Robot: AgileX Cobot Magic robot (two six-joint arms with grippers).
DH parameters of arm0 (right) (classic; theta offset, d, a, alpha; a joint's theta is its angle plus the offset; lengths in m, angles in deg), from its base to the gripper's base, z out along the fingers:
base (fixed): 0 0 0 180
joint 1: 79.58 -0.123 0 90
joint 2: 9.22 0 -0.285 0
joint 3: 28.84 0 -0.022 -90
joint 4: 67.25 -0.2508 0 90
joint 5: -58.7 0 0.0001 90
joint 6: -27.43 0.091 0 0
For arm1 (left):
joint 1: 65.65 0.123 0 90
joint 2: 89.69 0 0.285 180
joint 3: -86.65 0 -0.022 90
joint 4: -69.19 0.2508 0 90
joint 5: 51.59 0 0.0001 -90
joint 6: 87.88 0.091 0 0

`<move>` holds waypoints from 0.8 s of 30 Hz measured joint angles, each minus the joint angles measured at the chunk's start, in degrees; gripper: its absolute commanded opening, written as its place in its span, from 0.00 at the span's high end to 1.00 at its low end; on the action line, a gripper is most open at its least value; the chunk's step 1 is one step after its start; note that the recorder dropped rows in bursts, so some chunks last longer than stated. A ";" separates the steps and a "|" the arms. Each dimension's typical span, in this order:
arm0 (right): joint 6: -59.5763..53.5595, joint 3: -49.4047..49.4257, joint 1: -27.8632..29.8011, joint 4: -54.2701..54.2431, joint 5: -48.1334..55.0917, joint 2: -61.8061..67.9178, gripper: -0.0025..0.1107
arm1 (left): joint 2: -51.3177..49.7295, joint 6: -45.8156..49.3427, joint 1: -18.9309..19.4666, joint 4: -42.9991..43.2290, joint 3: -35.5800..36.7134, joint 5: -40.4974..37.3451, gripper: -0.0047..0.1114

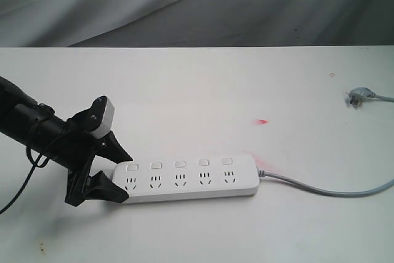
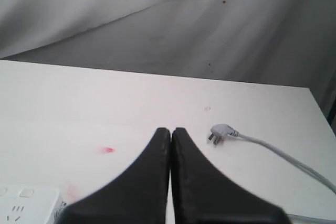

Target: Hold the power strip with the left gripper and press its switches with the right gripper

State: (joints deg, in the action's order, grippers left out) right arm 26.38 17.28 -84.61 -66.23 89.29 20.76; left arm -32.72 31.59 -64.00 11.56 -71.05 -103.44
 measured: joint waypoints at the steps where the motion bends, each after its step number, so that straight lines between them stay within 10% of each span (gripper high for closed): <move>1: 0.00 1.86 0.00 0.13 -1.45 -0.15 0.98 | 0.00 0.00 0.00 0.00 0.00 0.00 0.55; 24: 0.00 29.01 7.97 -0.57 -7.59 -22.07 0.98 | 0.00 0.00 0.00 0.00 0.00 0.00 0.55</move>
State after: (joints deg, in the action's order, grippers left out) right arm 26.38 46.28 -76.65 -66.80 81.70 -1.31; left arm -32.72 31.59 -64.00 11.56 -71.05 -103.44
